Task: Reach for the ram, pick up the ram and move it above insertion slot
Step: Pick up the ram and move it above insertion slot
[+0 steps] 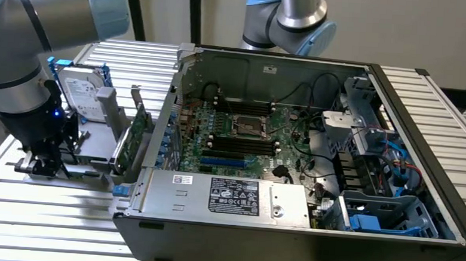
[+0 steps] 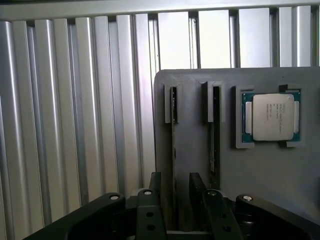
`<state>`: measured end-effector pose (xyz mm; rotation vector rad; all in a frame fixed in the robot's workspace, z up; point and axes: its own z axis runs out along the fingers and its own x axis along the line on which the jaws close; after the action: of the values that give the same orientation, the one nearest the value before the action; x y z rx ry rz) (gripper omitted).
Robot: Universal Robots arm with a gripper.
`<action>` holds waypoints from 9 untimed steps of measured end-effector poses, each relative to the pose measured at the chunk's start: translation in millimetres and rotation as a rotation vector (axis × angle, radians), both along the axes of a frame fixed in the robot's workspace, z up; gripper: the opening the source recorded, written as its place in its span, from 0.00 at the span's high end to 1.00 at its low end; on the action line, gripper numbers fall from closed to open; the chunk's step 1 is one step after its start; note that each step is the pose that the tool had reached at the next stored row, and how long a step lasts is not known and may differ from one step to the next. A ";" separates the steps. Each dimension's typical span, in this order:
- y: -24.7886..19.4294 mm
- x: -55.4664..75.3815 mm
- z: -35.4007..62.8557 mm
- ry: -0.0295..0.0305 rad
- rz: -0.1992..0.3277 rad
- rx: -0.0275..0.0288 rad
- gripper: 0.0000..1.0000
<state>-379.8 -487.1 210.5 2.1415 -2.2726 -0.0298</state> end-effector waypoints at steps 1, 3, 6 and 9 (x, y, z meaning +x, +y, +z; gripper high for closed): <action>0.0 0.0 -1.8 0.0000 0.000 0.0000 0.64; -0.1 0.0 -5.4 -0.0001 0.000 0.0005 0.64; -0.4 0.1 -10.1 0.0000 0.000 0.0036 0.64; -0.9 0.1 -11.5 0.0006 0.001 0.0110 0.64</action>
<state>-379.7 -488.1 198.9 2.1473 -2.2767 -0.0431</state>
